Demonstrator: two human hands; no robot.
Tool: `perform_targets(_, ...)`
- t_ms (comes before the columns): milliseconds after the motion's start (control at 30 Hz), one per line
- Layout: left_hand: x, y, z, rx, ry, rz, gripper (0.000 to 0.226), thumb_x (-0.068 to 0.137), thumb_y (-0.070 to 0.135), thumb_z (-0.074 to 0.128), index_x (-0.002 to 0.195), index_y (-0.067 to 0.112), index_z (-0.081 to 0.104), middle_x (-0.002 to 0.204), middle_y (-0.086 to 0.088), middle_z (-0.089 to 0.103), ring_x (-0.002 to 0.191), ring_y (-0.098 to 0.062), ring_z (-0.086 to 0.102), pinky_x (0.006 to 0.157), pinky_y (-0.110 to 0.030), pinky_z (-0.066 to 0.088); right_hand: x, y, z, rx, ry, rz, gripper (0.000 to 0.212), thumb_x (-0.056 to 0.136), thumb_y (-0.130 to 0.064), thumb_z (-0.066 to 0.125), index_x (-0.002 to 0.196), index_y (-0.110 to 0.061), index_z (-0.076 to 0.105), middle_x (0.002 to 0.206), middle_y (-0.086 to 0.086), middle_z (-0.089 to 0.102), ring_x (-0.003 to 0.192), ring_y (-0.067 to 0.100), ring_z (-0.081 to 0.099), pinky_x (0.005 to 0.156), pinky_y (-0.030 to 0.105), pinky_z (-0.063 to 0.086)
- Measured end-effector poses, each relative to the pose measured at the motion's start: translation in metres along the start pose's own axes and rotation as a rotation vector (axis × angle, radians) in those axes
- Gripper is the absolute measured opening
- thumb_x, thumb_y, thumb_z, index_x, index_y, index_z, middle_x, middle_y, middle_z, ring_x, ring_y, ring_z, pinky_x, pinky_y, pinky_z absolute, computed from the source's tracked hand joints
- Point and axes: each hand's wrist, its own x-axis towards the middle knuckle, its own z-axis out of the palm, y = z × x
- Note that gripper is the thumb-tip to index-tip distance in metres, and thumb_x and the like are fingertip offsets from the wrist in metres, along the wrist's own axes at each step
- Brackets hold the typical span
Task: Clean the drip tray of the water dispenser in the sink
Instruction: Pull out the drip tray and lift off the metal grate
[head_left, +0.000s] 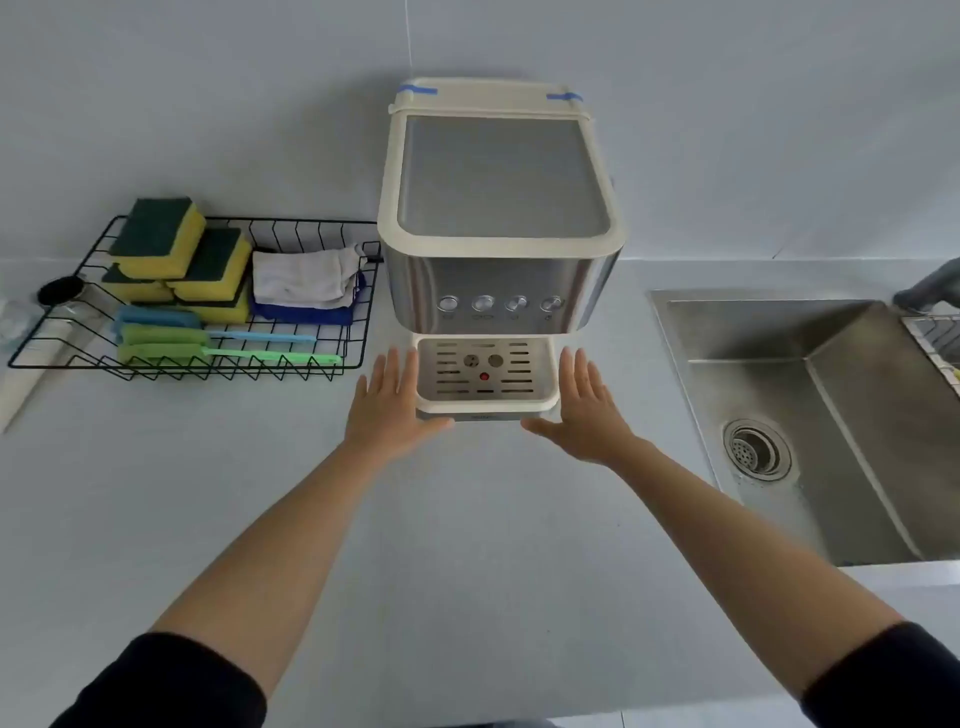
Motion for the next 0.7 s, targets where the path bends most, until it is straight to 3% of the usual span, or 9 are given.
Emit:
perform_targets(167,0.018,0.0,0.003,-0.037,-0.04,-0.041,0.112,0.072,0.063,0.058,0.144,0.017,-0.014,0.155,-0.017,-0.011,0.143,-0.032,-0.007,0.114,-0.049,0.006,0.03,-0.004,0.003,0.143,-0.047,-0.004,0.113,0.078,-0.049,0.062,0.141,-0.007,-0.022,0.154,0.015,-0.019,0.141,0.03,-0.02,0.118,0.046,0.0)
perform_targets(267,0.027,0.001,0.005,-0.101,-0.079,-0.06,0.118,0.068,0.06,0.065,0.144,0.017,-0.014,0.154,-0.017,-0.014,0.143,-0.032,-0.002,0.115,-0.05,0.011,0.042,-0.004,0.007,0.252,-0.057,0.021,0.118,0.072,-0.041,0.072,0.144,-0.01,-0.017,0.155,0.016,-0.011,0.143,0.033,-0.009,0.117,0.05,0.011)
perform_targets(367,0.033,0.004,0.006,-0.24,-0.105,-0.063,0.122,0.063,0.05,0.074,0.144,0.02,-0.011,0.156,-0.012,-0.007,0.142,-0.03,0.013,0.111,-0.05,0.026,0.053,-0.004,0.01,0.328,-0.069,0.029,0.113,0.065,-0.034,0.079,0.144,-0.012,0.001,0.15,0.019,0.007,0.141,0.035,0.01,0.112,0.052,0.028)
perform_targets(500,0.035,0.009,0.007,-0.399,-0.033,-0.001,0.113,0.058,0.032,0.081,0.142,0.027,0.006,0.146,-0.004,0.018,0.127,-0.024,0.038,0.091,-0.038,0.046,0.058,-0.005,0.016,0.358,-0.063,0.038,0.103,0.061,-0.029,0.082,0.138,-0.012,0.017,0.147,0.019,0.013,0.137,0.035,0.02,0.107,0.05,0.036)
perform_targets(700,0.038,0.011,0.008,-0.392,-0.098,-0.046,0.112,0.063,0.03,0.08,0.147,0.024,0.005,0.154,-0.009,0.002,0.138,-0.026,0.024,0.108,-0.044,0.035,0.06,-0.007,0.022,0.31,0.022,0.039,0.091,0.062,-0.029,0.082,0.131,-0.009,0.026,0.138,0.014,0.025,0.125,0.028,0.033,0.103,0.045,0.042)
